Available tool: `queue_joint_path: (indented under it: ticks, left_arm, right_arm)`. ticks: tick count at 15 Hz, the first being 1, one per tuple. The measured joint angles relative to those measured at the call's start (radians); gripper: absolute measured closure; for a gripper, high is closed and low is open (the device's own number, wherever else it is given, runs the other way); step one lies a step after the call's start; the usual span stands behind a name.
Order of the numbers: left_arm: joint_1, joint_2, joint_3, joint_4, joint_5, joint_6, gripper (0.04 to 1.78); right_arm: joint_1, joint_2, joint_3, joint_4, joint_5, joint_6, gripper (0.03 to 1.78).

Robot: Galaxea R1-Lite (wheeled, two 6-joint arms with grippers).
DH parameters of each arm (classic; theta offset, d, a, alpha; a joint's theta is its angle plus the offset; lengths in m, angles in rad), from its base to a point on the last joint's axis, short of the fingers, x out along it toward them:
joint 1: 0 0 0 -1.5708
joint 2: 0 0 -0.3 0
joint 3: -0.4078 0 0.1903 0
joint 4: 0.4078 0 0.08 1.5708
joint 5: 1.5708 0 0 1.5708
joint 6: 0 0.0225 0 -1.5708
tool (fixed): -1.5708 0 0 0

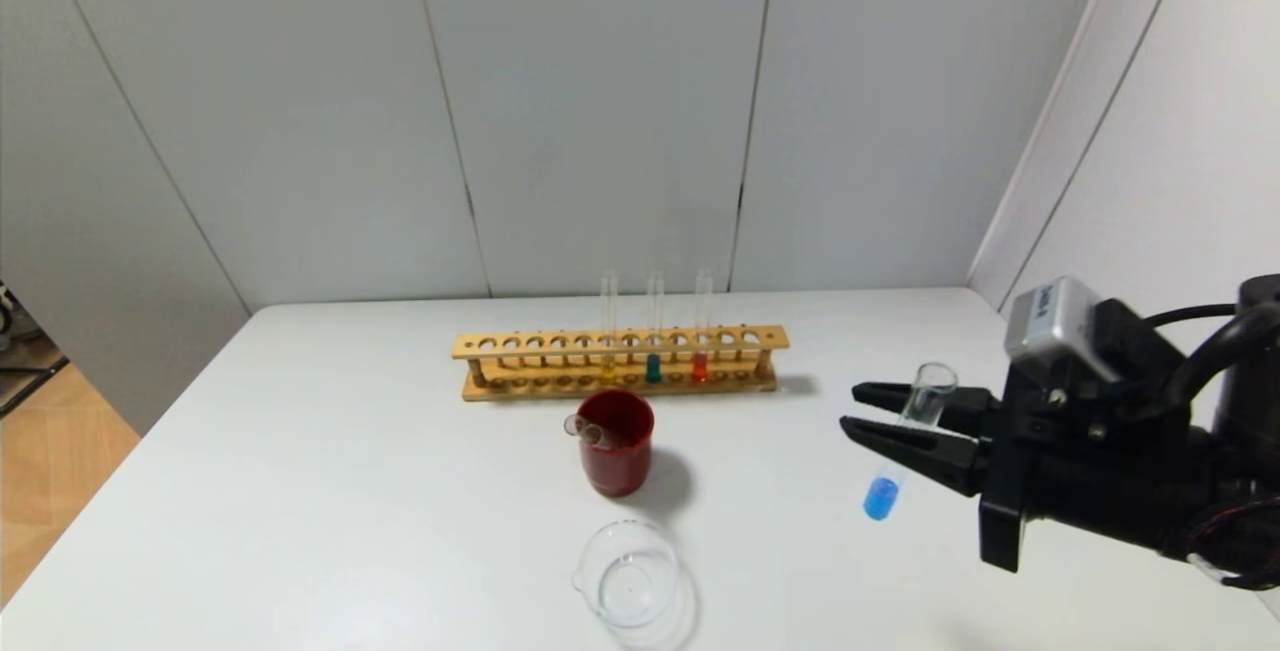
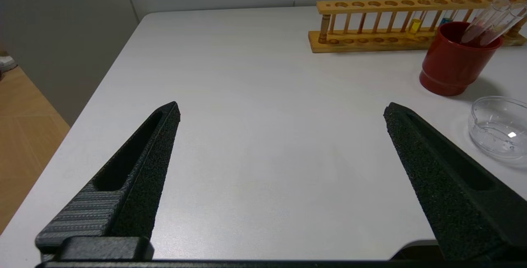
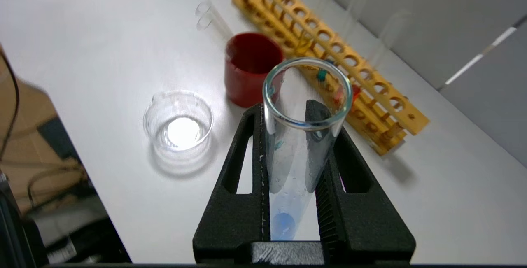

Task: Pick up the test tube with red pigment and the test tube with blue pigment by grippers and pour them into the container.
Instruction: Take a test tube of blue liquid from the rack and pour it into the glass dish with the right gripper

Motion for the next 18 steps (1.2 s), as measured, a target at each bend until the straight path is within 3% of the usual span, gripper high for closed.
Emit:
queue_joint_path:
  ticks: [3, 8, 13, 16, 18]
  left_arm:
    - [0.000, 0.000, 0.000, 0.000, 0.000, 0.000, 0.07]
    - [-0.001, 0.000, 0.000, 0.000, 0.000, 0.000, 0.07]
    - [0.000, 0.000, 0.000, 0.000, 0.000, 0.000, 0.07]
    - [0.000, 0.000, 0.000, 0.000, 0.000, 0.000, 0.07]
    - [0.000, 0.000, 0.000, 0.000, 0.000, 0.000, 0.07]
  right_arm:
    - [0.057, 0.093, -0.004, 0.002, -0.012, -0.122, 1.42]
    - [0.116, 0.246, -0.074, 0.012, -0.132, -0.274, 1.42]
    - [0.153, 0.360, -0.149, 0.017, -0.248, -0.472, 1.42]
    - [0.183, 0.393, -0.165, 0.020, -0.311, -0.539, 1.42]
    - [0.198, 0.418, -0.185, 0.020, -0.335, -0.548, 1.42]
